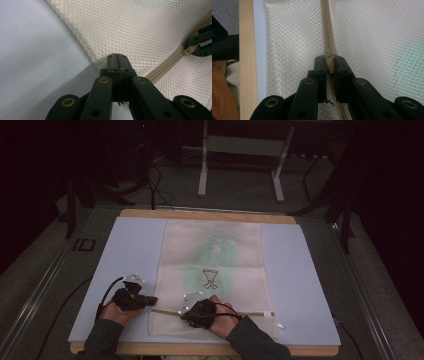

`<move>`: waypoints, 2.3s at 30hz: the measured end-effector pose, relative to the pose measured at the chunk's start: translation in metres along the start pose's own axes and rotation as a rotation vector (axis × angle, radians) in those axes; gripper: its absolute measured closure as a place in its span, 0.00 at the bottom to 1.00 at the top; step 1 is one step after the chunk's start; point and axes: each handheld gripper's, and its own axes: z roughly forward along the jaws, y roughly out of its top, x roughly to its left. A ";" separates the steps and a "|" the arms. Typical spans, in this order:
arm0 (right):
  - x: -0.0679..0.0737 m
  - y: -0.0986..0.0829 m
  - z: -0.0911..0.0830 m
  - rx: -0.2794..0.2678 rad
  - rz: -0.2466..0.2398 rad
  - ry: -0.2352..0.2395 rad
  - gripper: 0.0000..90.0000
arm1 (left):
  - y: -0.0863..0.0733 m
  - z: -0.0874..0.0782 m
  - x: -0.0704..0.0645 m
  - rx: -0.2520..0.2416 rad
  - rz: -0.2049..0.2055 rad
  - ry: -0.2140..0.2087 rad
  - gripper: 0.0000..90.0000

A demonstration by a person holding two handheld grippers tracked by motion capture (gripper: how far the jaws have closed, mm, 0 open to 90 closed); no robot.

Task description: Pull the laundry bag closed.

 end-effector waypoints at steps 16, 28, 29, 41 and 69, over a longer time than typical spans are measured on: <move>-0.002 -0.007 -0.008 0.005 -0.005 -0.004 0.91 | 0.000 0.000 0.001 -0.002 -0.009 -0.007 1.00; -0.003 -0.016 -0.014 0.007 -0.004 -0.012 0.91 | 0.000 0.000 0.001 -0.002 -0.009 -0.007 1.00; -0.003 -0.016 -0.015 0.009 0.006 -0.013 0.91 | 0.000 0.000 0.001 -0.001 -0.007 -0.007 1.00; -0.003 -0.023 -0.018 0.005 0.012 -0.016 0.91 | 0.000 0.000 0.001 -0.002 -0.009 -0.008 1.00; -0.006 -0.035 -0.030 0.009 0.016 -0.032 0.91 | 0.000 0.000 0.001 -0.002 -0.009 -0.011 1.00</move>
